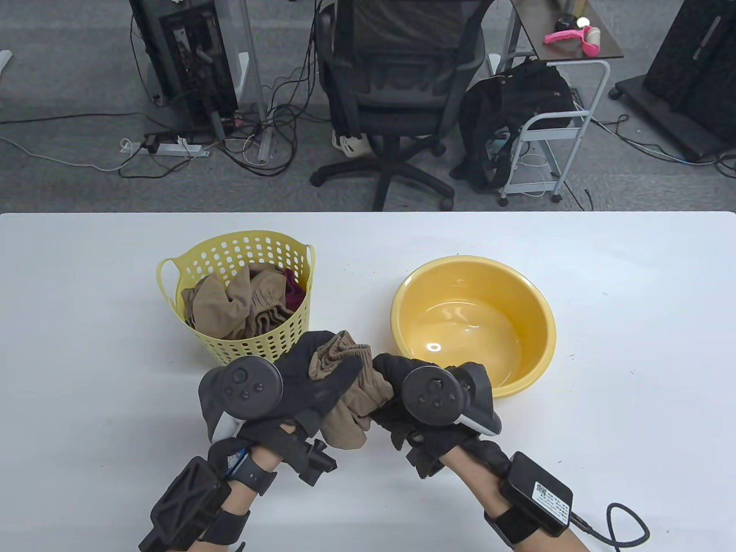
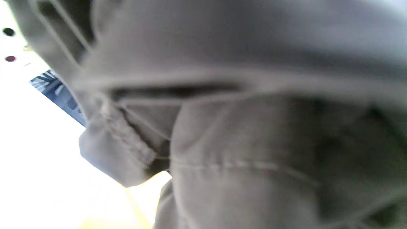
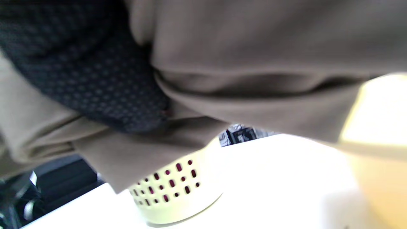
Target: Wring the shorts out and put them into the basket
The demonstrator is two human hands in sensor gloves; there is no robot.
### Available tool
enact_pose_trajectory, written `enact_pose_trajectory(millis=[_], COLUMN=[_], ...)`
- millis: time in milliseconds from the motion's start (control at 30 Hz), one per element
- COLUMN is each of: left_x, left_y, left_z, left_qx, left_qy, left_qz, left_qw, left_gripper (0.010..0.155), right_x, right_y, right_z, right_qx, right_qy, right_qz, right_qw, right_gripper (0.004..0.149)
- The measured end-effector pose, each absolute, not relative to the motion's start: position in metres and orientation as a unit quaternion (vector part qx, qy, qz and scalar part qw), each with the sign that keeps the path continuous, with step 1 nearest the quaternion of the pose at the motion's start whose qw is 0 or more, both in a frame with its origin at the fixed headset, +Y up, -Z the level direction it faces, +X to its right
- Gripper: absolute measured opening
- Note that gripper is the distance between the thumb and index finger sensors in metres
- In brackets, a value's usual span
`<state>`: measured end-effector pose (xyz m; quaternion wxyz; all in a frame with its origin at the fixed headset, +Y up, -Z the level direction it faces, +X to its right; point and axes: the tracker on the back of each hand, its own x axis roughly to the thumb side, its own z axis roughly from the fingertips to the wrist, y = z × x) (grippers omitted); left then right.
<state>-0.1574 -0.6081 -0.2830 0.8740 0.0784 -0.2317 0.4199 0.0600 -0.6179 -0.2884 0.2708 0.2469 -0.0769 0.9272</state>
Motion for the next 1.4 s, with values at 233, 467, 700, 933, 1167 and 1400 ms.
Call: enact_pose_trajectory(millis=[233, 467, 700, 933, 1167, 1400], left_x=[-0.158, -0.159, -0.16, -0.16, -0.163, -0.168], left_y=[-0.597, -0.589, -0.589, -0.588, -0.583, -0.577], left_z=[-0.277, -0.273, -0.272, -0.272, -0.271, -0.274], left_qx=[0.103, 0.116, 0.115, 0.114, 0.121, 0.126], left_qy=[-0.296, -0.346, -0.353, -0.351, -0.344, -0.338], left_qz=[0.42, 0.422, 0.417, 0.417, 0.407, 0.385], left_qw=[0.852, 0.83, 0.83, 0.83, 0.837, 0.85], left_gripper=[0.068, 0.066, 0.066, 0.065, 0.064, 0.065], right_x=[0.067, 0.065, 0.064, 0.066, 0.071, 0.074], right_y=[-0.629, -0.639, -0.643, -0.642, -0.642, -0.636], right_z=[-0.302, -0.307, -0.308, -0.306, -0.3, -0.291], right_qx=[0.254, 0.265, 0.271, 0.273, 0.267, 0.269], right_qy=[0.029, 0.132, 0.155, 0.15, 0.134, 0.083], right_qz=[0.885, 0.833, 0.818, 0.819, 0.819, 0.851], right_qw=[0.389, 0.467, 0.484, 0.481, 0.489, 0.444], right_gripper=[0.063, 0.063, 0.064, 0.068, 0.08, 0.093])
